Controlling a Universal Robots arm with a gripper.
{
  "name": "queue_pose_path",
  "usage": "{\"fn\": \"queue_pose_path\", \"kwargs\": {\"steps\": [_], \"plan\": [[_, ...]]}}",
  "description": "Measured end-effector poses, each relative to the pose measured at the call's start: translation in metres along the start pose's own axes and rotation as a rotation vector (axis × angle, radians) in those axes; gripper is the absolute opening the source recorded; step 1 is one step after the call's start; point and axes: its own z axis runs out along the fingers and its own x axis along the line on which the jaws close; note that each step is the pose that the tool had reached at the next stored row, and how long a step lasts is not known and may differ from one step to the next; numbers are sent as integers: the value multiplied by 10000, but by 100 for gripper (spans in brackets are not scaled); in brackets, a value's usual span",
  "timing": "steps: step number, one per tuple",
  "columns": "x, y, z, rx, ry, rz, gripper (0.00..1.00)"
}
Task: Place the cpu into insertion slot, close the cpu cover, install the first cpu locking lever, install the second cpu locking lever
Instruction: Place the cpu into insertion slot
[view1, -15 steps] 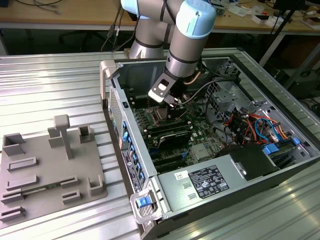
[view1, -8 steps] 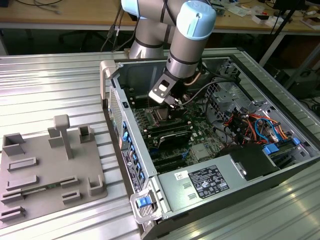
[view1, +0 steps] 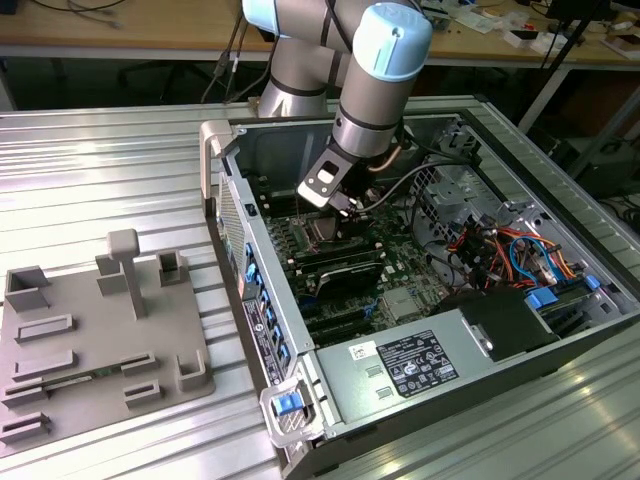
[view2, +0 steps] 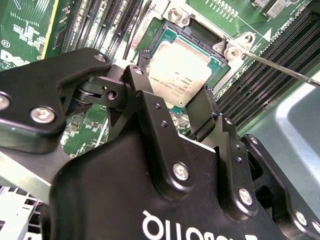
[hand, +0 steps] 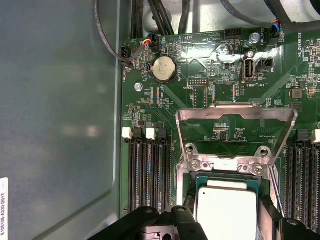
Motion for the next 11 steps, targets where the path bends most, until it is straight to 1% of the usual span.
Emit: {"fn": "queue_pose_path", "kwargs": {"steps": [11], "plan": [[0,5,2,-1,2,0,55]]}}
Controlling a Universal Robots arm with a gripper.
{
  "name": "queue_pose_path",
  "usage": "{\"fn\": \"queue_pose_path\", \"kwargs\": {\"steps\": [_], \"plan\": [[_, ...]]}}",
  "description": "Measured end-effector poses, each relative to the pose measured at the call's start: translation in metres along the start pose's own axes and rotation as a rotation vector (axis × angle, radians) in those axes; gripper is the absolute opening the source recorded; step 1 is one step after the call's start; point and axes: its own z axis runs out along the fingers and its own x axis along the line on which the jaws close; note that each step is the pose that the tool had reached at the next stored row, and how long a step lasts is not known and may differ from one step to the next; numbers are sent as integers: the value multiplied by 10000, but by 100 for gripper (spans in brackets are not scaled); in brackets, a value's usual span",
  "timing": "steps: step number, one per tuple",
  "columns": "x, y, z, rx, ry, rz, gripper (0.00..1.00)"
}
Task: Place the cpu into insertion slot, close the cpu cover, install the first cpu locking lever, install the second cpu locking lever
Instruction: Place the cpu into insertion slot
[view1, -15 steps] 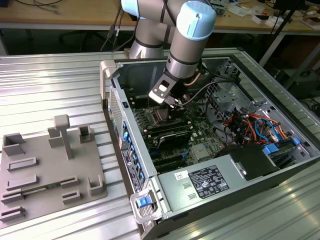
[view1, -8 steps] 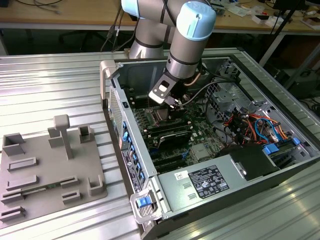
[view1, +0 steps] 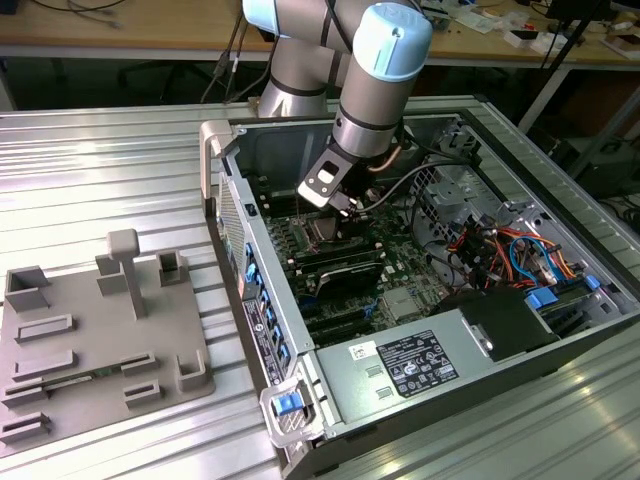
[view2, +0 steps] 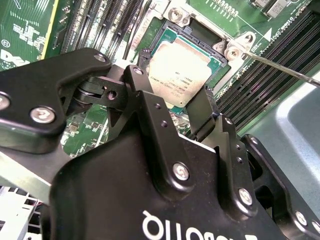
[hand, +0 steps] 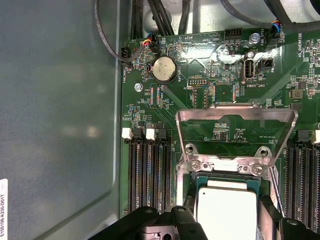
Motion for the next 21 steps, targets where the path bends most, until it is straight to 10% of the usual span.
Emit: {"fn": "queue_pose_path", "kwargs": {"steps": [21], "plan": [[0,3,0,0,-1,0,55]]}}
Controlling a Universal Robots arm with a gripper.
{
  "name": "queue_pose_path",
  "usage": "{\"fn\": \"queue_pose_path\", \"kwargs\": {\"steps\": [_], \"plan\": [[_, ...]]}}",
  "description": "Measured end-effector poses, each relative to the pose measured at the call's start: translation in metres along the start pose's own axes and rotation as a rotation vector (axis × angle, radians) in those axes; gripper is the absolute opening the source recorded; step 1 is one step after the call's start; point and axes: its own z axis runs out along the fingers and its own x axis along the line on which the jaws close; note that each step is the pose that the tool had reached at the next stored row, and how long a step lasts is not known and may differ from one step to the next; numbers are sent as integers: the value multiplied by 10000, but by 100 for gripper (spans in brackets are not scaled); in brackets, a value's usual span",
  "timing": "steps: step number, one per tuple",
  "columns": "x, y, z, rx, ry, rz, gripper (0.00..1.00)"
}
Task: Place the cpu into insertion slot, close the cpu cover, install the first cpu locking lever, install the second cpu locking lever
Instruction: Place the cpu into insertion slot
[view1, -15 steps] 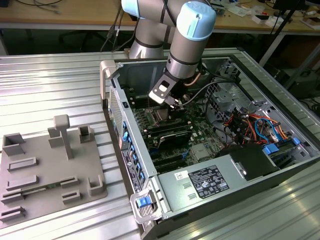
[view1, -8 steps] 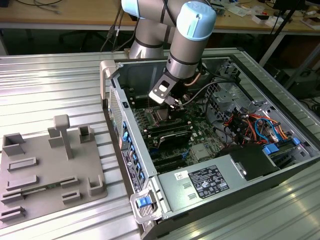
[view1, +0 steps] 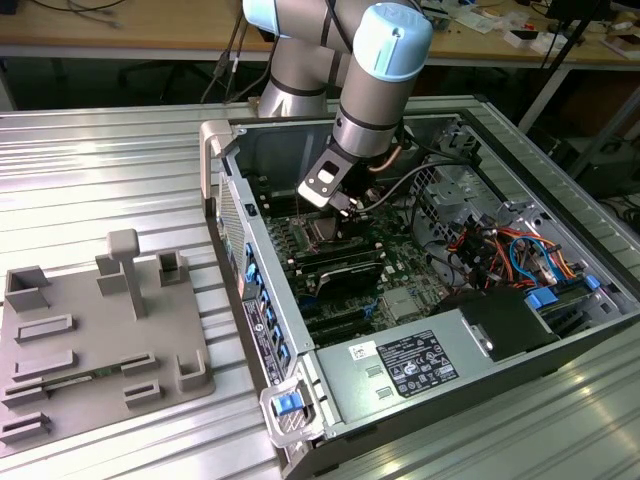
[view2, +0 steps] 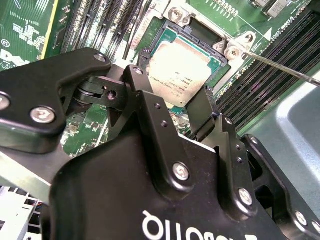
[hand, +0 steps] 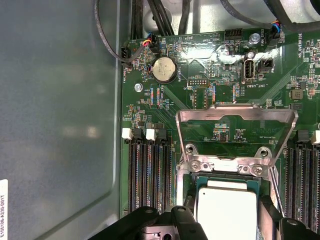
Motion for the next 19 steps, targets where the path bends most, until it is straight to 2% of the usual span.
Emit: {"fn": "queue_pose_path", "kwargs": {"steps": [9,19], "plan": [[1,-15,0,1,2,1,55],[8,-4,6,2,0,4,55]]}}
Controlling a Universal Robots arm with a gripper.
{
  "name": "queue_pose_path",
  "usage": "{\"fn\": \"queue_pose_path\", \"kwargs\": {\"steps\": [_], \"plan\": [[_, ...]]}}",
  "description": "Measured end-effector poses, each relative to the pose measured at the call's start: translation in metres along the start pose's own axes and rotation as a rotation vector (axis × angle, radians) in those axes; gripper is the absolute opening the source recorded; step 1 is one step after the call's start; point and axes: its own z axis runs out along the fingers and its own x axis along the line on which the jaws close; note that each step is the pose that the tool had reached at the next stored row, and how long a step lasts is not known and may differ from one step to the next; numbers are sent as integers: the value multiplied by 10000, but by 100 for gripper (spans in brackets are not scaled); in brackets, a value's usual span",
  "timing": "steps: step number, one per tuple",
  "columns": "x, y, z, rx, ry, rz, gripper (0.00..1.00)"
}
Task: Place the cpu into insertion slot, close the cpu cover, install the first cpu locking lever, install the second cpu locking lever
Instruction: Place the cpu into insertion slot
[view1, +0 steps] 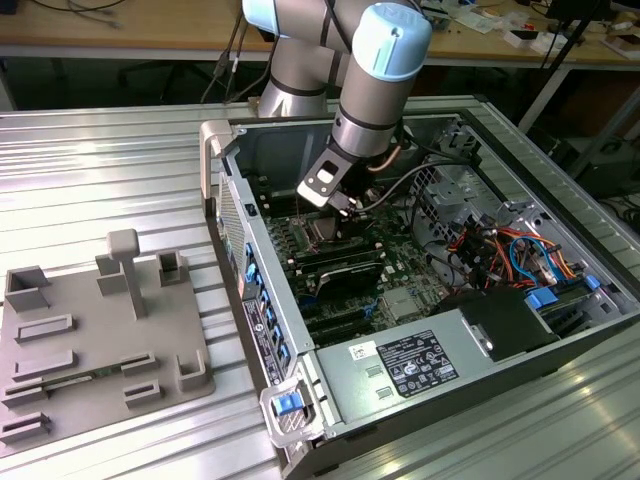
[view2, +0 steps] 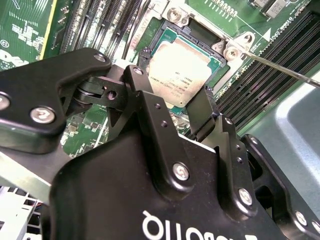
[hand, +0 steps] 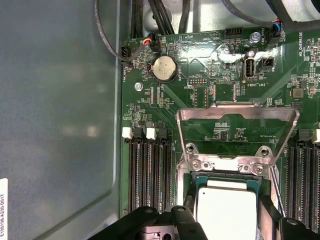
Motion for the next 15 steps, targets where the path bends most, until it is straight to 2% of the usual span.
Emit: {"fn": "queue_pose_path", "kwargs": {"steps": [15], "plan": [[-1,24,5,-1,0,0,55]]}}
